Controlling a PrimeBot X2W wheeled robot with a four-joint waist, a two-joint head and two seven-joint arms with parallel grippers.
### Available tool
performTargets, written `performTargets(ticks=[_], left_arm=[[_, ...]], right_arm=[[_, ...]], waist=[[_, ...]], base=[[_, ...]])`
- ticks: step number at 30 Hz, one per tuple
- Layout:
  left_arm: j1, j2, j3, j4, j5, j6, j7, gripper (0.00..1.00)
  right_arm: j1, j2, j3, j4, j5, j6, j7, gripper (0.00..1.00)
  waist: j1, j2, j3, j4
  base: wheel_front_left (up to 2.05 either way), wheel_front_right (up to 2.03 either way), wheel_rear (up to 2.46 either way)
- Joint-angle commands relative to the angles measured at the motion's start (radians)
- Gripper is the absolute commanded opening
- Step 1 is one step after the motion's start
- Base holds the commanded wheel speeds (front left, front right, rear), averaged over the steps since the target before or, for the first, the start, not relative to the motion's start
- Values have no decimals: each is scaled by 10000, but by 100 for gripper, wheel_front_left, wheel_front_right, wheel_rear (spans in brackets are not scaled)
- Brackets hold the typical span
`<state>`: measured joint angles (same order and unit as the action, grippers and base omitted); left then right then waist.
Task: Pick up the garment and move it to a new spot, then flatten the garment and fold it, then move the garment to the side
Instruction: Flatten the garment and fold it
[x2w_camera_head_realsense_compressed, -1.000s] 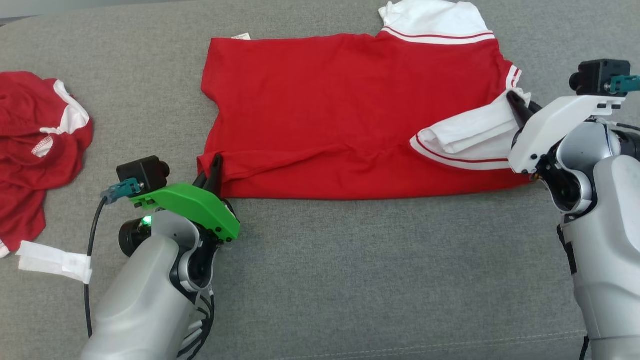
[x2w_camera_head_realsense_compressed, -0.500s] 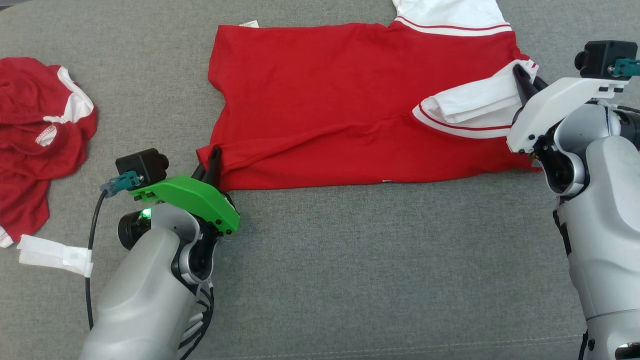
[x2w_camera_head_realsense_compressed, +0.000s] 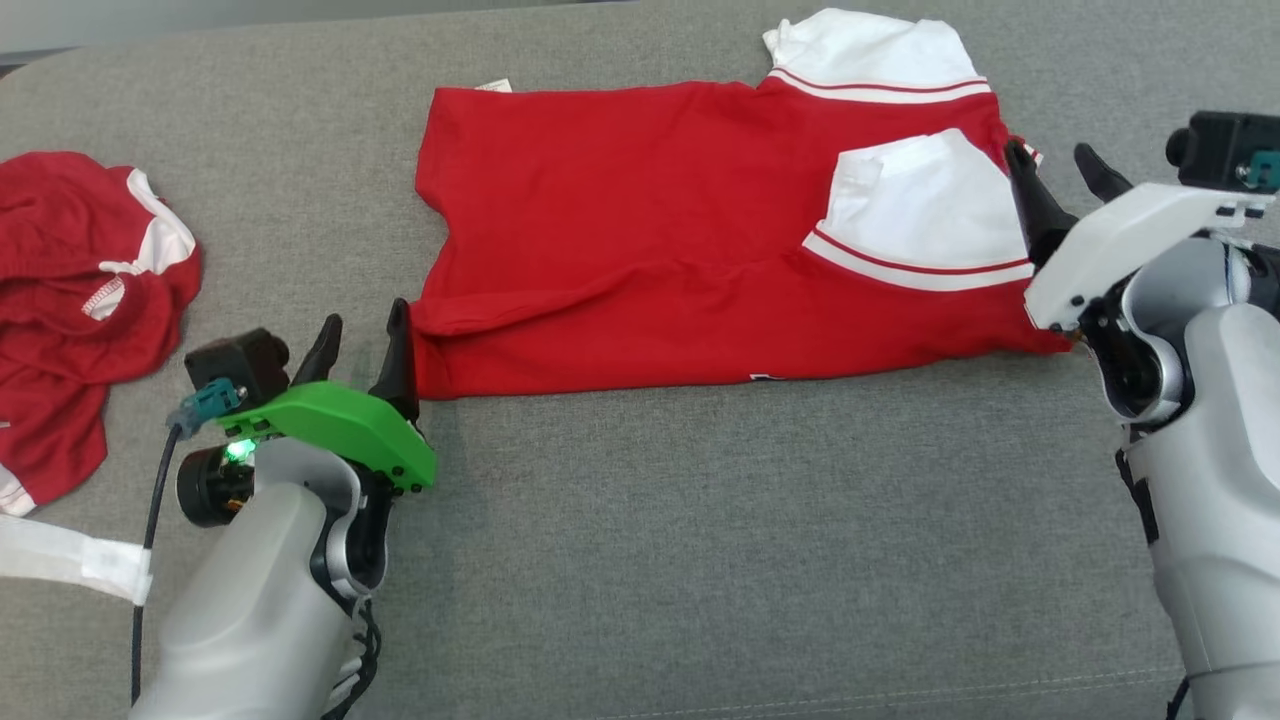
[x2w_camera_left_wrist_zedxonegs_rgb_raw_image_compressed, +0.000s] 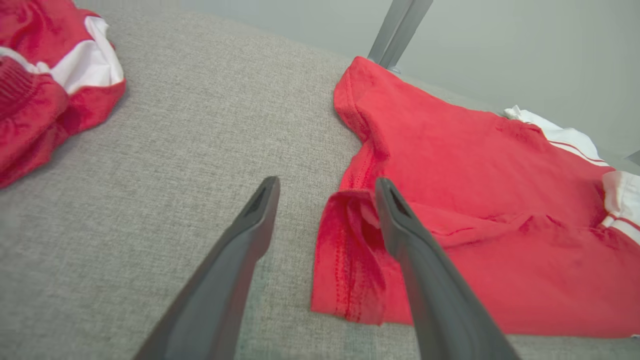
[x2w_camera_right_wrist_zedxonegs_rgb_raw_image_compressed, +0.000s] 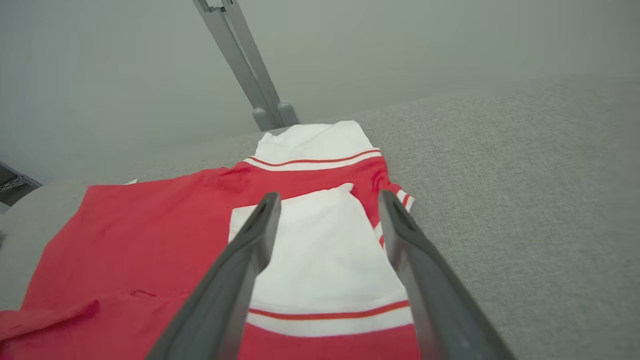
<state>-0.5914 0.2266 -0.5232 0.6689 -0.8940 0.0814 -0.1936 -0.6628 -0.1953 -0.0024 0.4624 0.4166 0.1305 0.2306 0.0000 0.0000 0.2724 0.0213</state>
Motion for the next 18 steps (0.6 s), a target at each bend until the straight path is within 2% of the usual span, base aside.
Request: performTargets(ticks=[1, 5, 11, 18], left_arm=[[239, 128, -78, -126, 217, 113, -132, 100], [786, 339, -357, -600, 724, 414, -363, 100], [1324, 377, -861, -1095, 1401, 966, -503, 100], [918, 311, -1228, -848, 2004, 1408, -467, 100]], right_arm=[[433, -88, -133, -214, -88, 5, 107, 100], [1491, -65, -711, -1003, -634, 5, 381, 100], [2735, 608, -1584, -1865, -1608, 5, 410, 100], [2516, 1114, -1952, -1467, -2033, 5, 444, 100]], waist=[[0, 0, -157, -120], [0, 0, -241, -199], [0, 0, -107, -322], [0, 0, 76, -406]], base=[[0, 0, 0], [0, 0, 0], [0, 0, 0], [0, 0, 0]])
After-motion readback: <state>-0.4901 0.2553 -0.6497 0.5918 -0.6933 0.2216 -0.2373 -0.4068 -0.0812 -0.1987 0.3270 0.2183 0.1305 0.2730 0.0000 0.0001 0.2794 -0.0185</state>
